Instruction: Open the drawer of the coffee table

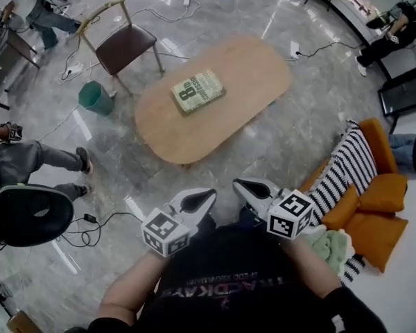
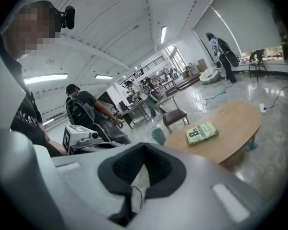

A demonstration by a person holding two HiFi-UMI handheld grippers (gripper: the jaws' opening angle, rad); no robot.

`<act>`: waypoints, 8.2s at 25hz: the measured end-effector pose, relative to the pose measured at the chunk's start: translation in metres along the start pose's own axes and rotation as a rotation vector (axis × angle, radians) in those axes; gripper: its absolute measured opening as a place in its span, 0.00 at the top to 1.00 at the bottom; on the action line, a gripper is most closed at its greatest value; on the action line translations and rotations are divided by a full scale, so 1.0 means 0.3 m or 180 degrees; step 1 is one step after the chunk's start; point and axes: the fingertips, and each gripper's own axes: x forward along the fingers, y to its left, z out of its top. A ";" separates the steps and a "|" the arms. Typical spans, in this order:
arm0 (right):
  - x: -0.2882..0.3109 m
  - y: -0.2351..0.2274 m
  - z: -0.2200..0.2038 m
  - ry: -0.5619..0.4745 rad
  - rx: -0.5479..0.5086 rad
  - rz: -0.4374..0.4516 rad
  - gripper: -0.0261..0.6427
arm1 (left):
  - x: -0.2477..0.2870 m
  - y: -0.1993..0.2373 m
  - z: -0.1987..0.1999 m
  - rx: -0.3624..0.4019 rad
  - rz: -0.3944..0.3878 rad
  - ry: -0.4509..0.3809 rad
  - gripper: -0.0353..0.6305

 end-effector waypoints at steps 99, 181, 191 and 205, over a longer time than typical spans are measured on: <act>0.784 -1.734 -1.058 0.0396 -0.0917 -0.0083 0.86 | 0.471 1.361 -1.406 0.0121 0.2855 -0.0188 0.71; 0.446 -1.945 -1.184 0.1395 -0.2133 0.0058 0.61 | 0.584 0.946 -1.653 -0.0113 0.2208 0.0304 0.74; 0.394 -1.969 -1.220 0.1590 -0.2191 0.0043 0.61 | 0.641 0.868 -1.707 -0.0215 0.2089 0.0388 0.74; 0.374 -2.013 -1.314 0.1778 -0.2193 -0.0001 0.61 | 0.674 0.843 -1.837 -0.0181 0.1879 0.0757 0.74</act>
